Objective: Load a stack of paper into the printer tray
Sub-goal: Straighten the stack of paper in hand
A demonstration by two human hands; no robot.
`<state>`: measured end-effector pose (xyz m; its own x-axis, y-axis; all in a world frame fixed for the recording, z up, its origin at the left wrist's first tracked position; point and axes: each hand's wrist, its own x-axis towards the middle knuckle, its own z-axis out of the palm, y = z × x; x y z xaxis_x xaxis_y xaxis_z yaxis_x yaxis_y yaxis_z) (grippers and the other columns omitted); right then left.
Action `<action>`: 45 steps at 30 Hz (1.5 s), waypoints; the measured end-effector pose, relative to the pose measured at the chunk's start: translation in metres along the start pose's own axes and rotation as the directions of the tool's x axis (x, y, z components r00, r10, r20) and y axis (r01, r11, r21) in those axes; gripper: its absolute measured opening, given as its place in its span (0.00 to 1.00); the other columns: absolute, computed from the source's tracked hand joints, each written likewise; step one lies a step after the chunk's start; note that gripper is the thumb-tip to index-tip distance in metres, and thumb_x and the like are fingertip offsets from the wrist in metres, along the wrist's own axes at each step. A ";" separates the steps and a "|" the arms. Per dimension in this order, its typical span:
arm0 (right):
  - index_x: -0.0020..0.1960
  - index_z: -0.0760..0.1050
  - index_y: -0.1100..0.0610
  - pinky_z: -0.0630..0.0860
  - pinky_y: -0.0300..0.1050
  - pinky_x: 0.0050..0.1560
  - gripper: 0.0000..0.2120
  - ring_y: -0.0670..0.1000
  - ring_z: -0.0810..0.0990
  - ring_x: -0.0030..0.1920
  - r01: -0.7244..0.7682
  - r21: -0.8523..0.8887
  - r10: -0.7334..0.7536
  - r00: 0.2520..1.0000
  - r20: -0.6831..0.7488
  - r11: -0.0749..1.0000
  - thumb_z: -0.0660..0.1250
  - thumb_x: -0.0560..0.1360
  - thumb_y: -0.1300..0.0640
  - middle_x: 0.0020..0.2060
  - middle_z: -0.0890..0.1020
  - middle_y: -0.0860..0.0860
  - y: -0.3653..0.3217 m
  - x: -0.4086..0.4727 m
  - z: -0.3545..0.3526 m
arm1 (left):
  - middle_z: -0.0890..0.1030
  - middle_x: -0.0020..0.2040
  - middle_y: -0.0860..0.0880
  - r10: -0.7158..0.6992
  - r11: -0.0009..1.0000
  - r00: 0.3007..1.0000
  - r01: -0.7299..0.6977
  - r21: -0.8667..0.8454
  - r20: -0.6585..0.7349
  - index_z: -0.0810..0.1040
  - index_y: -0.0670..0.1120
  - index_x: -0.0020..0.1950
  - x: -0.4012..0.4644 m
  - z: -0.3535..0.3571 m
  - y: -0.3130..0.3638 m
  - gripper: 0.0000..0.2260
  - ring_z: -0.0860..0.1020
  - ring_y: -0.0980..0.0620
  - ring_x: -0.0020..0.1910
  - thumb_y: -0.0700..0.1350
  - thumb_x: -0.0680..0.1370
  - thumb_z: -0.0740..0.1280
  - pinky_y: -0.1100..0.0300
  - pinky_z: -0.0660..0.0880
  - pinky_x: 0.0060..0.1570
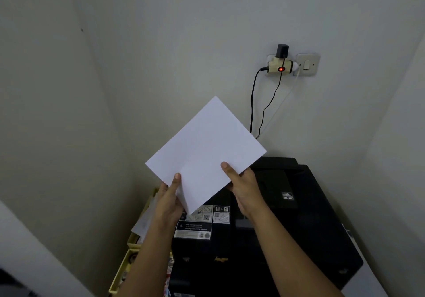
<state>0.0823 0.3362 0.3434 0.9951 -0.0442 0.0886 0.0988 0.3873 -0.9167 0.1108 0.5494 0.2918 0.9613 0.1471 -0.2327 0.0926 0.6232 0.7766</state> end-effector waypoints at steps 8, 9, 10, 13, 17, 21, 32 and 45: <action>0.65 0.84 0.54 0.84 0.52 0.61 0.10 0.47 0.89 0.57 0.060 -0.144 -0.068 0.996 -0.049 0.988 0.72 0.84 0.58 0.57 0.90 0.48 -0.015 0.008 -0.011 | 0.83 0.72 0.42 -0.037 0.976 0.988 0.003 0.218 0.152 0.78 0.48 0.74 -0.003 -0.016 0.006 0.19 0.77 0.35 0.74 0.45 0.83 0.73 0.29 0.75 0.71; 0.65 0.84 0.55 0.84 0.50 0.60 0.10 0.47 0.89 0.57 0.075 -0.175 -0.083 0.996 -0.038 0.982 0.72 0.84 0.58 0.57 0.91 0.48 -0.018 0.009 -0.014 | 0.83 0.72 0.43 -0.030 0.967 0.987 -0.011 0.255 0.156 0.77 0.49 0.75 -0.004 -0.018 0.009 0.20 0.78 0.37 0.73 0.44 0.82 0.73 0.33 0.77 0.70; 0.65 0.84 0.55 0.84 0.47 0.59 0.10 0.47 0.89 0.57 0.087 -0.209 -0.093 0.995 -0.021 0.974 0.72 0.84 0.58 0.57 0.91 0.47 -0.021 0.009 -0.016 | 0.82 0.72 0.44 -0.007 0.953 0.989 -0.039 0.301 0.149 0.75 0.51 0.76 -0.004 -0.021 0.014 0.22 0.80 0.39 0.70 0.44 0.82 0.74 0.36 0.78 0.69; 0.63 0.84 0.54 0.83 0.41 0.54 0.08 0.44 0.89 0.55 0.103 -0.319 -0.094 0.995 0.042 0.942 0.72 0.84 0.58 0.54 0.91 0.46 -0.031 0.011 -0.026 | 0.76 0.76 0.50 0.114 0.879 0.986 -0.158 0.449 0.124 0.67 0.58 0.80 -0.003 -0.027 0.031 0.34 0.77 0.46 0.71 0.50 0.78 0.78 0.39 0.72 0.74; 0.64 0.83 0.52 0.83 0.34 0.48 0.08 0.40 0.89 0.51 0.111 -0.441 -0.049 0.988 0.148 0.891 0.71 0.85 0.57 0.53 0.89 0.43 -0.038 0.011 -0.033 | 0.71 0.80 0.56 0.196 0.725 0.950 -0.309 0.616 0.245 0.67 0.64 0.80 -0.002 -0.021 0.050 0.36 0.68 0.51 0.78 0.56 0.76 0.80 0.40 0.69 0.76; 0.63 0.84 0.51 0.83 0.35 0.48 0.09 0.41 0.89 0.51 0.090 -0.522 0.029 0.976 0.215 0.848 0.72 0.84 0.54 0.53 0.89 0.43 -0.039 0.013 -0.033 | 0.80 0.74 0.57 0.181 0.738 0.892 -0.401 0.543 0.414 0.73 0.58 0.78 -0.007 0.002 0.055 0.23 0.78 0.56 0.74 0.50 0.83 0.73 0.49 0.75 0.72; 0.64 0.84 0.46 0.84 0.50 0.63 0.11 0.47 0.89 0.59 0.066 -0.512 0.048 0.977 0.206 0.856 0.75 0.82 0.51 0.59 0.90 0.46 -0.034 0.016 -0.038 | 0.85 0.67 0.50 0.220 0.774 0.922 -0.364 0.517 0.319 0.79 0.53 0.70 -0.021 0.018 0.045 0.12 0.82 0.50 0.65 0.52 0.87 0.65 0.46 0.77 0.68; 0.67 0.81 0.44 0.84 0.47 0.60 0.13 0.46 0.88 0.59 0.050 -0.375 0.003 0.990 0.139 0.926 0.73 0.84 0.52 0.60 0.89 0.42 -0.017 -0.003 -0.027 | 0.85 0.66 0.50 0.241 0.786 0.930 -0.354 0.508 0.276 0.79 0.52 0.70 -0.030 0.018 0.042 0.13 0.80 0.43 0.69 0.54 0.87 0.65 0.46 0.77 0.68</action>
<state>0.0773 0.3045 0.3482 0.9866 0.0853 0.1392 0.1388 0.0105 -0.9903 0.0906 0.5570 0.3422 0.9884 0.0746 0.1321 -0.1358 0.0476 0.9896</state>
